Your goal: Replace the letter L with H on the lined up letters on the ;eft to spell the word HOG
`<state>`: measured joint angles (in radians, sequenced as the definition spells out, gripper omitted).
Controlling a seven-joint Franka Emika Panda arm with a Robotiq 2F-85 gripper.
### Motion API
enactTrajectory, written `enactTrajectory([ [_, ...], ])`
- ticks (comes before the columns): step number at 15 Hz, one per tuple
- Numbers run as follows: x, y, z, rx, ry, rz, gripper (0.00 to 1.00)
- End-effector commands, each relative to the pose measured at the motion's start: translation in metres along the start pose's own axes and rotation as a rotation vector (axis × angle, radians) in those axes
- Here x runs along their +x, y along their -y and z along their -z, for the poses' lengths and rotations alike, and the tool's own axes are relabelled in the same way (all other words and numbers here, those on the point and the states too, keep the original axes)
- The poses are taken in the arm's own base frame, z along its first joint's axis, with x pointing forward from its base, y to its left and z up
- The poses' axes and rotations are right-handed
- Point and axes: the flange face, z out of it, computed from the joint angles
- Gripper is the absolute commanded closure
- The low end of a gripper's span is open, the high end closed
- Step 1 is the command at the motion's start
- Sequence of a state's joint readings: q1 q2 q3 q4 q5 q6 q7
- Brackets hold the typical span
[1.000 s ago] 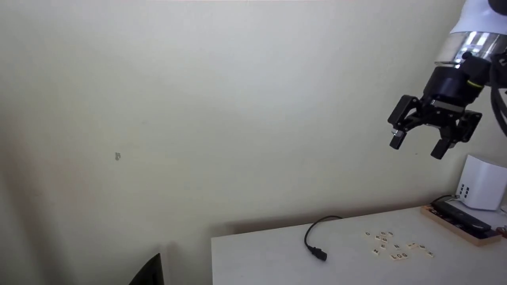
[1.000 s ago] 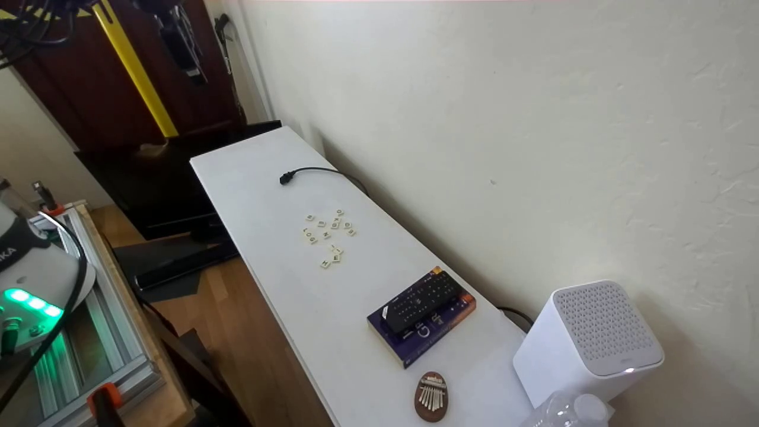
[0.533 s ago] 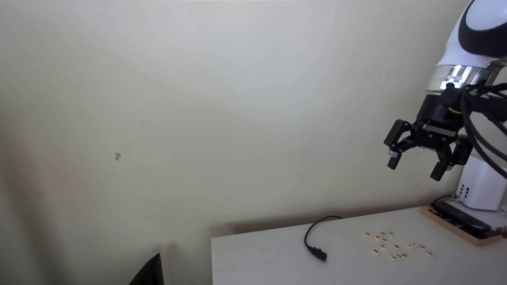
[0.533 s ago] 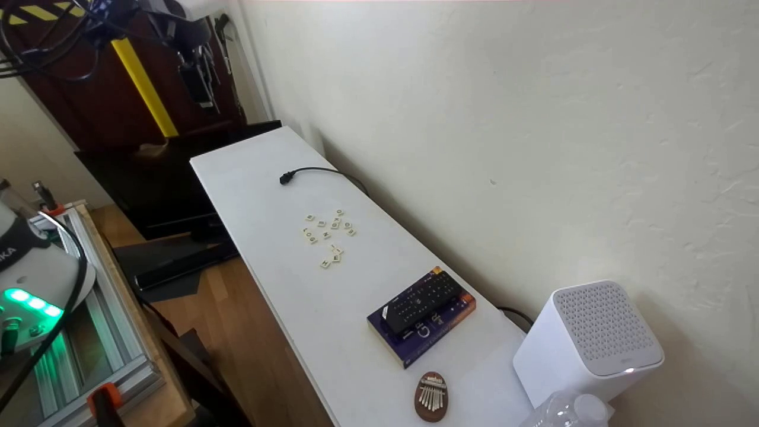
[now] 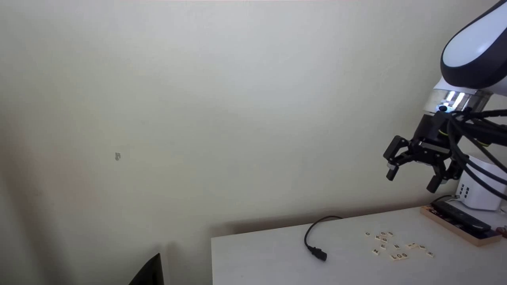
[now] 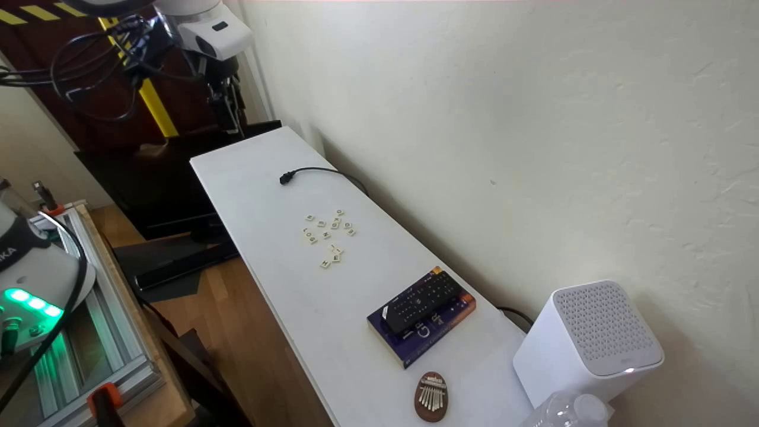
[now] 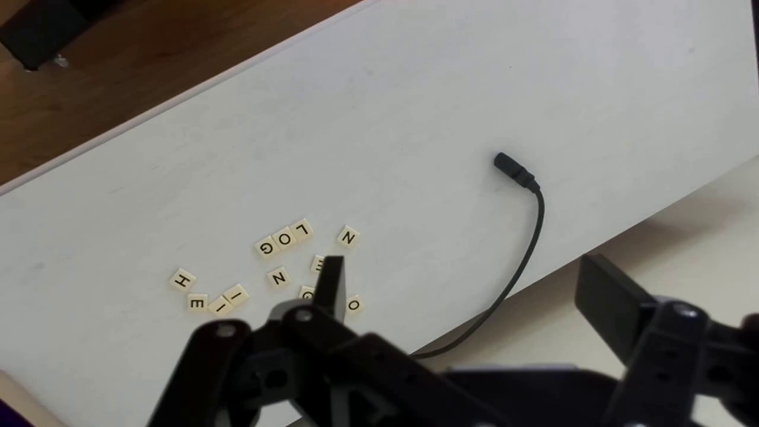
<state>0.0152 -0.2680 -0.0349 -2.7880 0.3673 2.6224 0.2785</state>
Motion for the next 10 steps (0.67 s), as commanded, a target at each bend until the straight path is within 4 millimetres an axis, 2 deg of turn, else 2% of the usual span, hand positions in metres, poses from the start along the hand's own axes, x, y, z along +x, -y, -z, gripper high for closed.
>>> enactTrajectory([
  [1, 0.0012, -0.0018, -0.0037, -0.005, 0.005, 0.000, 0.00],
  [10, 0.0030, -0.0025, -0.0084, -0.011, 0.010, -0.001, 0.00],
])
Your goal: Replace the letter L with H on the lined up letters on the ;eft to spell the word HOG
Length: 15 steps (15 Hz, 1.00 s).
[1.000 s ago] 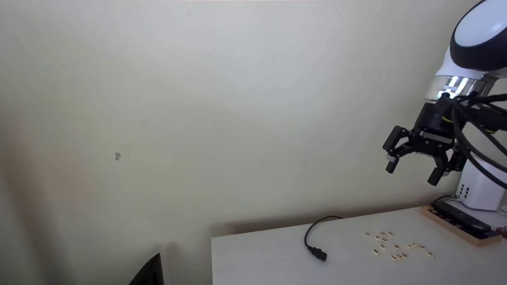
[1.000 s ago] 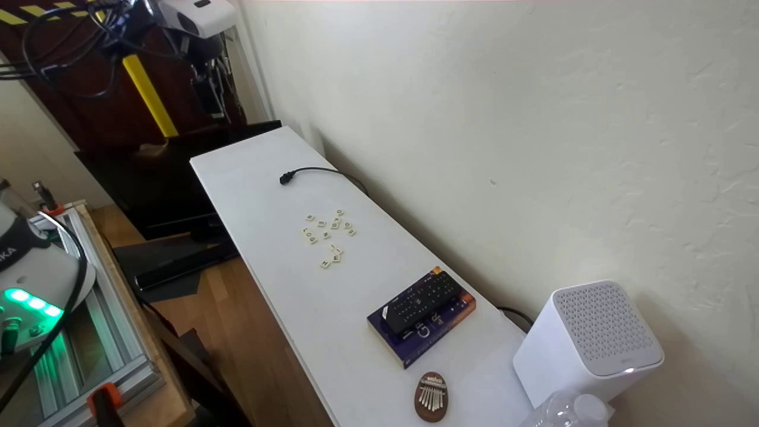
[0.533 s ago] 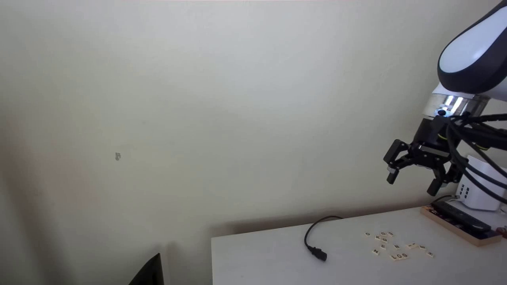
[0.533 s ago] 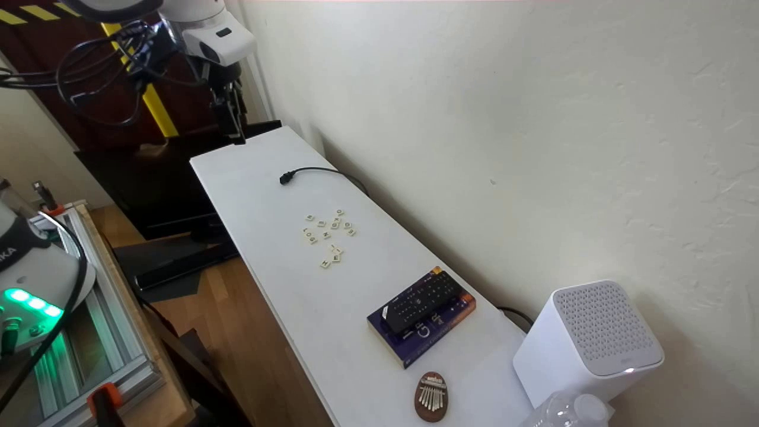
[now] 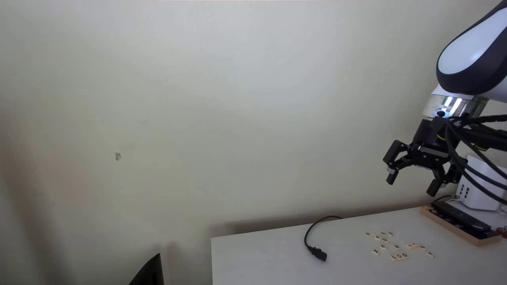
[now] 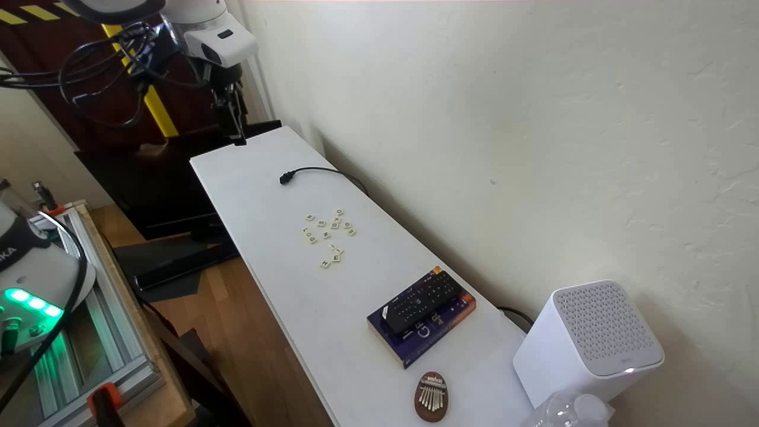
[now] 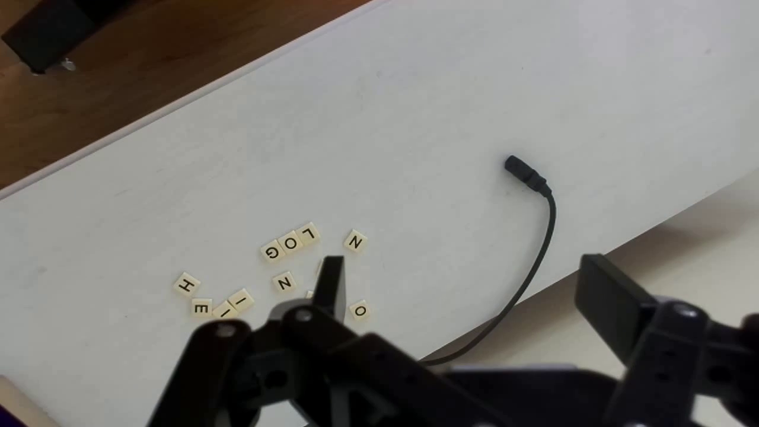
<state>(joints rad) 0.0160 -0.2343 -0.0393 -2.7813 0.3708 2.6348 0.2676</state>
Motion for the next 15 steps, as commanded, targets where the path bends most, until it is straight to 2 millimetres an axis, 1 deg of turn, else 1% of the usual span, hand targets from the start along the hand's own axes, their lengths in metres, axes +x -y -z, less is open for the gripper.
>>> enactTrajectory([
  [1, 0.000, 0.000, 0.000, -0.001, 0.001, 0.000, 0.00],
  [6, 0.000, 0.000, 0.001, 0.000, 0.000, 0.000, 0.00],
  [15, 0.006, -0.007, -0.011, -0.012, 0.021, -0.046, 0.00],
])
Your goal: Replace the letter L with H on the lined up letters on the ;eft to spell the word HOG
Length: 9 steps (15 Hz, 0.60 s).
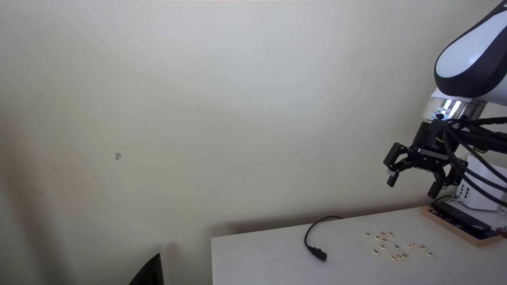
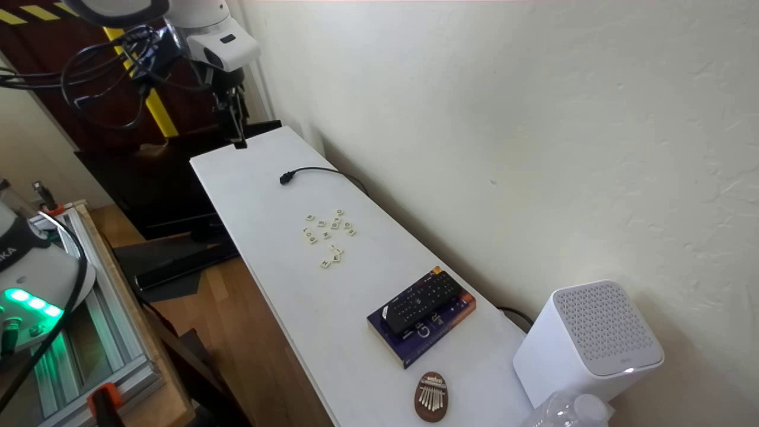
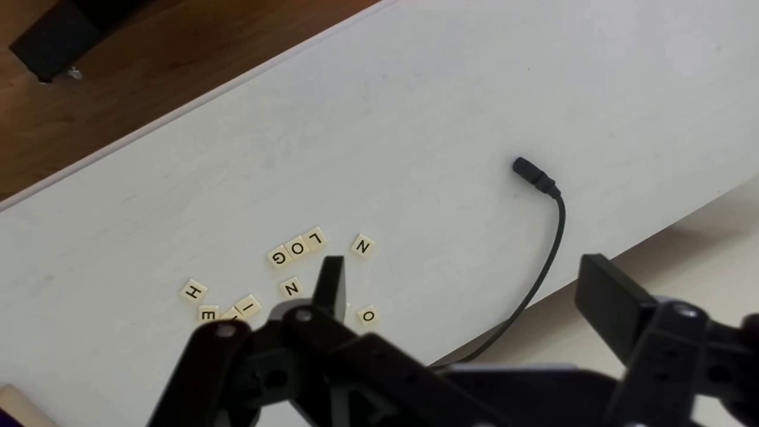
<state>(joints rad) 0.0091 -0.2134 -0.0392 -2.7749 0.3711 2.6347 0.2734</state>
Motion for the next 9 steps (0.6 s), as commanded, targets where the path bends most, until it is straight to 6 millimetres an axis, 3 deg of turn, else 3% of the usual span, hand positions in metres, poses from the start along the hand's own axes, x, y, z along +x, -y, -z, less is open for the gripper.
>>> enactTrajectory([
  [1, 0.005, -0.005, -0.008, -0.004, 0.016, -0.035, 0.00],
  [9, 0.005, -0.019, -0.032, -0.038, 0.067, -0.048, 0.00],
])
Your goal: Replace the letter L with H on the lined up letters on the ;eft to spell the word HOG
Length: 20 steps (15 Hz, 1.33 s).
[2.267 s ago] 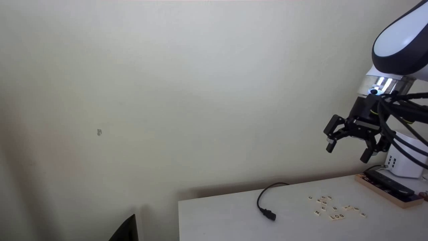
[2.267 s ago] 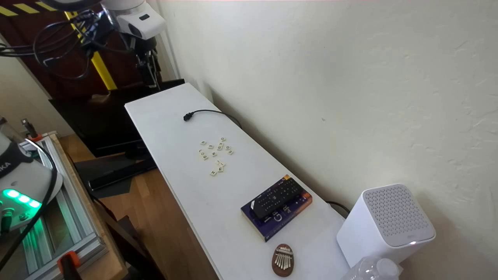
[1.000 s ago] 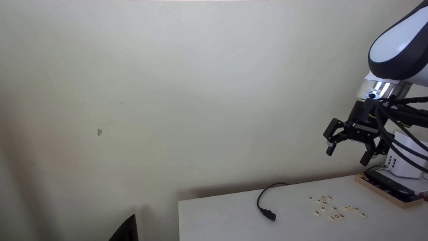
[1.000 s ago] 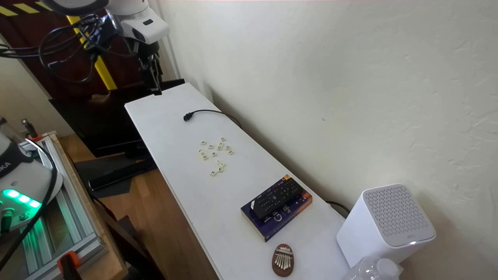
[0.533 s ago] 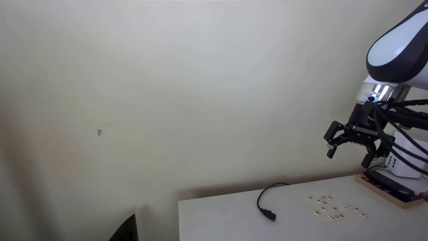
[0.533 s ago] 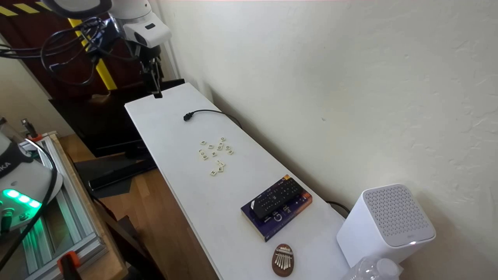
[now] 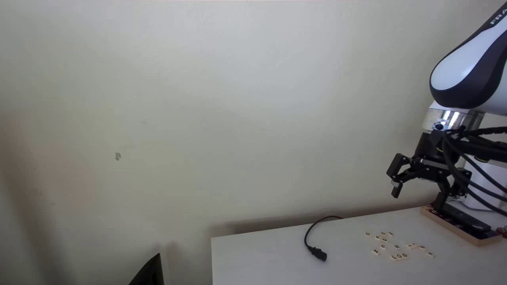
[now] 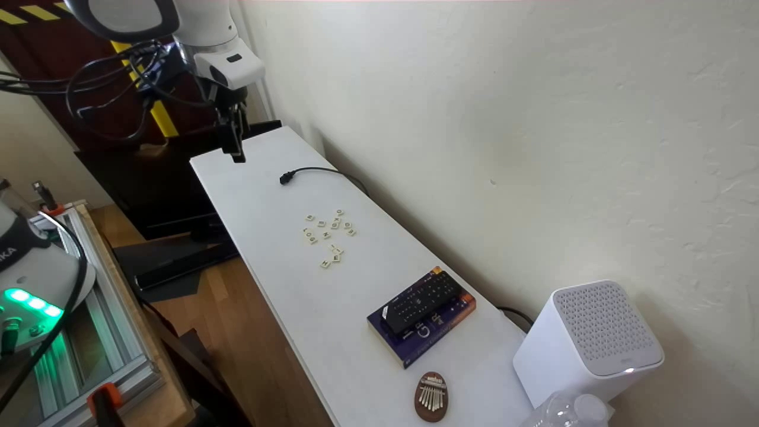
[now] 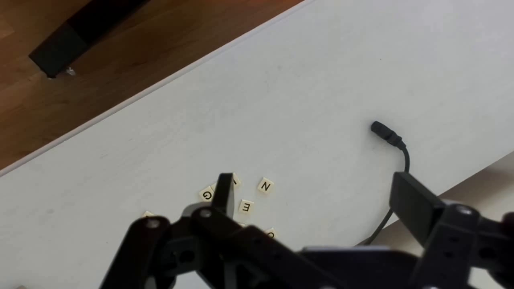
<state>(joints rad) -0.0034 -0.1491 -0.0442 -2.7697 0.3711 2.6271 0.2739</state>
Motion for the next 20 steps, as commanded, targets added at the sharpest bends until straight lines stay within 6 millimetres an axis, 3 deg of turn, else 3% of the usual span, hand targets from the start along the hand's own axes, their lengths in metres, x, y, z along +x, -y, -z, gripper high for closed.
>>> enactTrajectory([
  [1, 0.006, -0.009, -0.014, 0.000, 0.018, -0.018, 0.00],
  [13, 0.025, -0.022, -0.070, 0.002, -0.001, 0.142, 0.00],
  [14, 0.019, -0.027, -0.058, -0.005, -0.006, 0.131, 0.00],
  [20, 0.024, -0.025, -0.069, -0.010, 0.009, 0.140, 0.00],
])
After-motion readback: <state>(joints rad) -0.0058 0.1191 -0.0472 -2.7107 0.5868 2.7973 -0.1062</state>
